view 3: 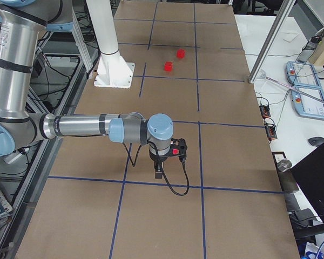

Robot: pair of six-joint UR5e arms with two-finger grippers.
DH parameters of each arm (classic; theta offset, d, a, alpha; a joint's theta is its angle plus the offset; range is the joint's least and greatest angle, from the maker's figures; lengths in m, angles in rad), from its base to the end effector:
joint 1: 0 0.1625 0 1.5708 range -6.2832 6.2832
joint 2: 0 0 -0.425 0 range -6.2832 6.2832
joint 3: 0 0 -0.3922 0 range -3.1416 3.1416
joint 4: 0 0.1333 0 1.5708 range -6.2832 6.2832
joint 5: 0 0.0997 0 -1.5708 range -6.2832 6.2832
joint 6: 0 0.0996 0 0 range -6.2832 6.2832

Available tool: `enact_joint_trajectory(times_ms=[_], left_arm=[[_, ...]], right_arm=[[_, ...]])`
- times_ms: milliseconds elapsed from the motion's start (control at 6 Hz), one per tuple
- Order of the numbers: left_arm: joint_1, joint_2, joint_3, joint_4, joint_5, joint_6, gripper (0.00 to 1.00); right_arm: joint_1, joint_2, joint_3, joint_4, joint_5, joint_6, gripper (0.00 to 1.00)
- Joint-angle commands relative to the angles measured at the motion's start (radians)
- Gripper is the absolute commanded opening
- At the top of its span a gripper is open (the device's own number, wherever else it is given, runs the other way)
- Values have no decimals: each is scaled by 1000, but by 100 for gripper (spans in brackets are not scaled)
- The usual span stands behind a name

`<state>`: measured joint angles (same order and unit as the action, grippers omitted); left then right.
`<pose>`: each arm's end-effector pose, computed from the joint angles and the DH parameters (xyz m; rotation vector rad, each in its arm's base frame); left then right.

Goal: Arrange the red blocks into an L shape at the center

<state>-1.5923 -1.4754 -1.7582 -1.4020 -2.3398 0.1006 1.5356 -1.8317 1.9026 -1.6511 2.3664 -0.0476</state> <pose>-0.0736 -0.4425 0.6285 -0.0259 0.7717 0.0456 0.0487 -0.3826 0.6160 -0.0040 -0.7958 -0.0746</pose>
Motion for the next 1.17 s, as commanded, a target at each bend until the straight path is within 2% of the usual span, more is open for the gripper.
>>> enact_joint_trajectory(times_ms=[0, 500, 833, 1000], left_arm=[[0, 6, 3, -9, 2, 2, 100], [0, 4, -10, -3, -1, 1, 100], [0, 6, -23, -3, 2, -1, 100], [2, 13, -24, -5, 2, -1, 100]], right_arm=[[-5, 0, 0, 1, -1, -5, 100], [-40, 0, 4, 4, 4, -11, 100], [-144, -1, 0, 167, 10, 12, 100], [-182, 3, 3, 175, 4, 56, 100]])
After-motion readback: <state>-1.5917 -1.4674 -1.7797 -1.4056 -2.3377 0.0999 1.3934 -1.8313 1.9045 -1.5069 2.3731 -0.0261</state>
